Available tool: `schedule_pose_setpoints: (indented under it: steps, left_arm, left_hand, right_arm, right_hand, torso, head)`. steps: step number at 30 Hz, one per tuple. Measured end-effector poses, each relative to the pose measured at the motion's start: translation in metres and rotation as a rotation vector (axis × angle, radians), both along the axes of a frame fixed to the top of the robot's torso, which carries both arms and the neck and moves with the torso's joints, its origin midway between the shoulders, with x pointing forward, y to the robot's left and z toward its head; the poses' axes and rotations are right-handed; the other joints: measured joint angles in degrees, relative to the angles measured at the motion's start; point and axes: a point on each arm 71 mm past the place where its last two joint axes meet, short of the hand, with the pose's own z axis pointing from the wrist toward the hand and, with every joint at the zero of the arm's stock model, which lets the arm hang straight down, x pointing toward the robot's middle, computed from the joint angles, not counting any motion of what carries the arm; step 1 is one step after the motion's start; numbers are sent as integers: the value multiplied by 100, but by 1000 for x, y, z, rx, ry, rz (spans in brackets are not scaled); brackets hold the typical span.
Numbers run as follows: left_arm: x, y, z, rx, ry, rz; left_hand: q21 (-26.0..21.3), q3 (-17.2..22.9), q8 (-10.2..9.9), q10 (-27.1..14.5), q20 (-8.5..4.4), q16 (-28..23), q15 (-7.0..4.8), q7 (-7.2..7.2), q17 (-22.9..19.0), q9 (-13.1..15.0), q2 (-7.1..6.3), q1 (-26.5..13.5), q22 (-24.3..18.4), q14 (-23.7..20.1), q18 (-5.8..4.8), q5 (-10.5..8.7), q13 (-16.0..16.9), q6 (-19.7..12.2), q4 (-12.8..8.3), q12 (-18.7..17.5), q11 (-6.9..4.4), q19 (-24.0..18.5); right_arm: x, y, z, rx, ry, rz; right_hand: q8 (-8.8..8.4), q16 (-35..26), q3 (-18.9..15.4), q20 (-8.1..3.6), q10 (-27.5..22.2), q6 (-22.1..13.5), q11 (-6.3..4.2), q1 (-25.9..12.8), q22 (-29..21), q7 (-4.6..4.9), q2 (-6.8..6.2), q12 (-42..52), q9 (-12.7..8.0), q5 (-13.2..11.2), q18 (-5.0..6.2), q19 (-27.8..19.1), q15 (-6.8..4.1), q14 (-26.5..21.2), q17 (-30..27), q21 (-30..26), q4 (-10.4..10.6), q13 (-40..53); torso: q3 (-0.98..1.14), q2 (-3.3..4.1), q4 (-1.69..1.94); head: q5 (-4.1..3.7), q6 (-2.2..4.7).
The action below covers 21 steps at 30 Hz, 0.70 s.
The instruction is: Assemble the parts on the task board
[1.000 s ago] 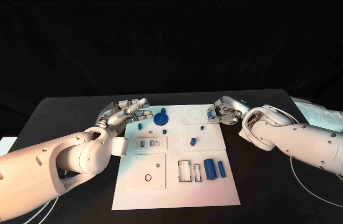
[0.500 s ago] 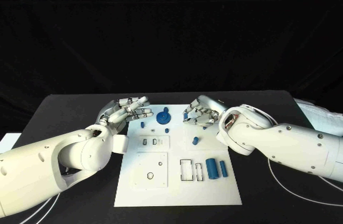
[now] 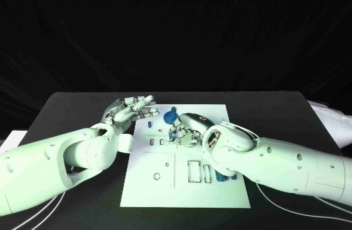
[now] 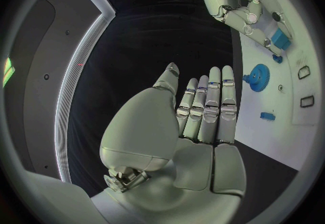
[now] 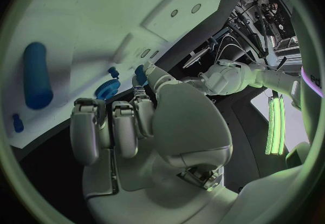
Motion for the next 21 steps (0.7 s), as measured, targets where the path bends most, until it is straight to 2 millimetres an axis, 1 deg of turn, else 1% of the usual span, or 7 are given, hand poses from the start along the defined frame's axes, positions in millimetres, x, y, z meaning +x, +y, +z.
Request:
schedule_pose_setpoints:
  steps: [4,7,9,10,12,21]
  left_arm:
    - [0,0,0,0,0,-1]
    - [0,0,0,-1,0,-1]
    - [0,0,0,-1,0,-1]
    - [0,0,0,-1,0,-1]
    - [0,-1,0,-1,0,-2]
    - [0,-1,0,-1,0,-2]
  left_hand:
    - [0,0,0,0,0,0,0,0,0,0,0,0,0,0,0,0,0,0,0,0,0,0]
    - [0,0,0,0,0,0,0,0,-1,0,0,0,0,0,0,0,0,0,0,0,0,0]
    - [0,0,0,0,0,0,0,0,0,0,0,0,0,0,0,0,0,0,0,0,0,0]
    - [0,0,0,0,0,0,0,0,-1,0,0,0,0,0,0,0,0,0,0,0,0,0]
    - [0,0,0,0,0,0,0,0,-1,0,0,0,0,0,0,0,0,0,0,0,0,0]
    - [0,0,0,0,0,0,0,0,-1,0,0,0,0,0,0,0,0,0,0,0,0,0]
  right_arm:
    - [-2,6,-8,-17,0,1]
    - [-1,8,-12,-29,-2,-5]
    - [1,8,-15,-37,-4,-12]
    - [1,8,-16,-40,-5,-14]
    - [2,9,-16,-41,-10,-14]
    - [2,14,-17,-44,-20,-7]
  right_hand:
    - [0,-2,0,0,0,-7,1,-15,0,-7,-15,-32,0,0,0,0,0,0,5,0,0,1]
    - [0,-22,0,0,1,-9,1,-34,0,-9,-35,-89,0,28,0,0,0,0,5,0,0,32]
    - [1,-22,0,0,1,-10,1,-38,-1,-10,-38,-117,2,34,0,0,1,0,5,0,0,33]
    - [3,-23,0,0,1,-10,1,-60,-1,-10,-61,-151,39,35,0,0,0,0,5,0,0,33]
    - [17,-22,0,0,1,-11,2,-68,-1,-11,-68,-203,107,35,0,0,1,0,4,0,0,34]
    - [28,-23,0,1,5,-22,7,-81,-1,-22,-82,-336,116,68,0,0,1,0,4,0,0,117]
  torso:
    - [2,3,-1]
    - [8,4,-8]
    - [8,5,-12]
    - [8,6,-12]
    - [11,5,-13]
    - [14,4,-12]
  head:
    - [-5,-18]
    - [-2,-26]
    - [-4,-27]
    - [-6,-28]
    - [-7,-42]
    - [26,-92]
